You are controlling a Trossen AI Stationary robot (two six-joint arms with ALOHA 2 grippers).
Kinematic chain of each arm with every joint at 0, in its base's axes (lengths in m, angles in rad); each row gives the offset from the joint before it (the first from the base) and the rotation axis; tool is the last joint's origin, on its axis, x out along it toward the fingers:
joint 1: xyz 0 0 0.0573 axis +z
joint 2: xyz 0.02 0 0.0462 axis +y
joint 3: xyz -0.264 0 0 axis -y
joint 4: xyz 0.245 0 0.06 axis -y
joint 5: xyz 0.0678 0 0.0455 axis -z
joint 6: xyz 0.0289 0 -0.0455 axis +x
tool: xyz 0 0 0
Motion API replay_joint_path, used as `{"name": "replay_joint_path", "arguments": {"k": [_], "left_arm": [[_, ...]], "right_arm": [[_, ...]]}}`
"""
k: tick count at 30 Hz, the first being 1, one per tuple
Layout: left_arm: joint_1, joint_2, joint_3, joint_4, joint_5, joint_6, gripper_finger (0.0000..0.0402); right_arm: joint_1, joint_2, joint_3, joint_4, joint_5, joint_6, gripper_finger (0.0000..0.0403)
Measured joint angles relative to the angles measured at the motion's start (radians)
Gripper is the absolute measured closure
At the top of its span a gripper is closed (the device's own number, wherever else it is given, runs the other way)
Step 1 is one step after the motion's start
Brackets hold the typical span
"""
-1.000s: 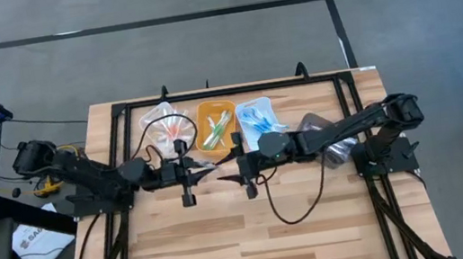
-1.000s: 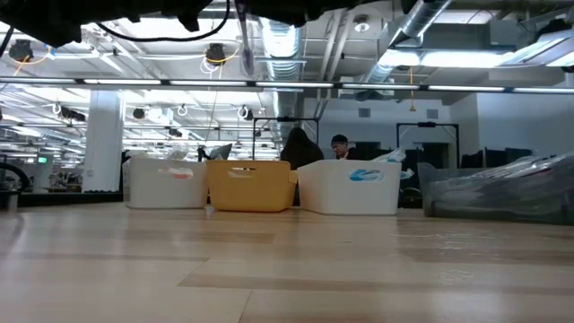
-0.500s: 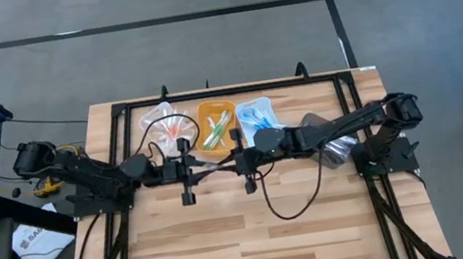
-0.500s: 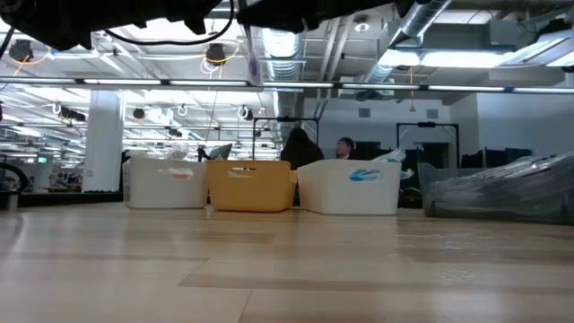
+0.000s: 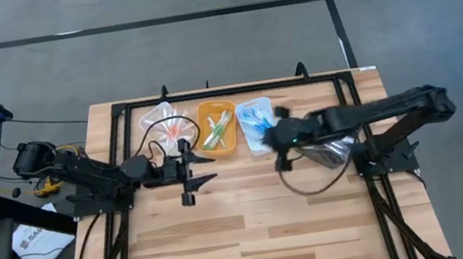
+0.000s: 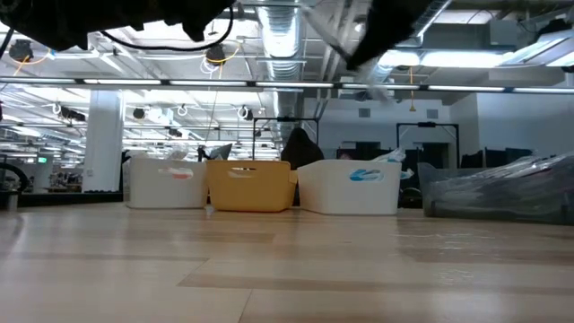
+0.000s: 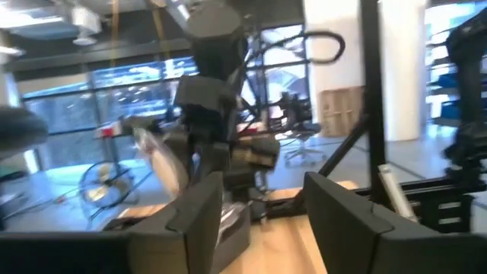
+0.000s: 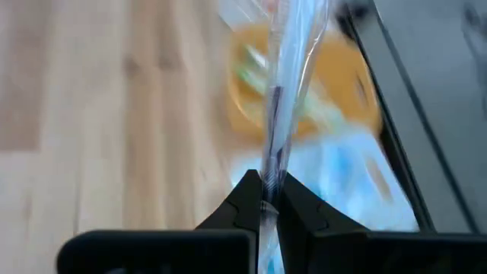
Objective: Pick & Place Toothbrushes
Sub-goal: Put the white violet toothbrush into the black transparent bin
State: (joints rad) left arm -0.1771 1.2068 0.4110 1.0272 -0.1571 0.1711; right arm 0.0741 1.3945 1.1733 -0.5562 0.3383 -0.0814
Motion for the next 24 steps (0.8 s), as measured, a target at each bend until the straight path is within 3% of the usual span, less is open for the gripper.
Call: {"name": "replay_joint_path", "arguments": {"k": [7,12,15,20,24], "left_arm": [[0.035,-0.014,-0.035,-0.022,-0.124,-0.043,0.0211],[0.073,-0.052,-0.069,-0.048,-0.125,-0.093,0.0217],[0.097,-0.092,-0.104,-0.053,-0.126,-0.108,0.0221],[0.118,-0.184,-0.173,-0.071,-0.129,-0.109,0.0227],[0.118,-0.268,-0.230,-0.070,-0.135,-0.109,0.0231]], "right_arm": [[-0.103,-0.128,0.000,-0.498,0.029,0.346,0.0391],[-0.183,-0.131,0.000,-0.827,-0.052,0.497,0.0391],[-0.218,-0.116,0.000,-0.895,-0.081,0.517,0.0391],[-0.263,-0.088,-0.041,-0.940,-0.241,0.492,0.0391],[-0.257,-0.041,-0.100,-1.014,-0.267,0.493,0.0391]]}}
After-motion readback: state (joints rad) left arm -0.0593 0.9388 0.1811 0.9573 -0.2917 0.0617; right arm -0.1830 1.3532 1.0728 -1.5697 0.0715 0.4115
